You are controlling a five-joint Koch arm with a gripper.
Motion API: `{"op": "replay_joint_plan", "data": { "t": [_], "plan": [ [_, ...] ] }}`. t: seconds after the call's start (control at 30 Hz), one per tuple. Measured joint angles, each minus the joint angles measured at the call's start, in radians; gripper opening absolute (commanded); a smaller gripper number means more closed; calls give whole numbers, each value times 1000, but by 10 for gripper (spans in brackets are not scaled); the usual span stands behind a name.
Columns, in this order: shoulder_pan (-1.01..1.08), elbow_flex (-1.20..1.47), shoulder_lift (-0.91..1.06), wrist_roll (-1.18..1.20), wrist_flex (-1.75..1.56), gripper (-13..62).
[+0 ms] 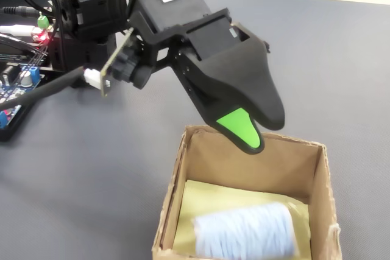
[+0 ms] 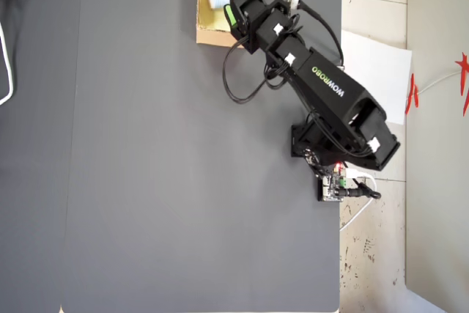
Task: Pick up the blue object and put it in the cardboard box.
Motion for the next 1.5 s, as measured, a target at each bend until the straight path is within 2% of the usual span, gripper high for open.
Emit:
{"op": "replay_joint_plan", "data": {
  "t": [0.3,0.67,0.93,1.1,1.5],
  "plan": [
    [-115,23,75,18,0,333],
    [-425,298,331,121,-18,337],
    [-571,471,463,135,-69,336],
    [-618,572,523,137,-69,336],
    [-666,795,532,160,-84,338]
  ]
}}
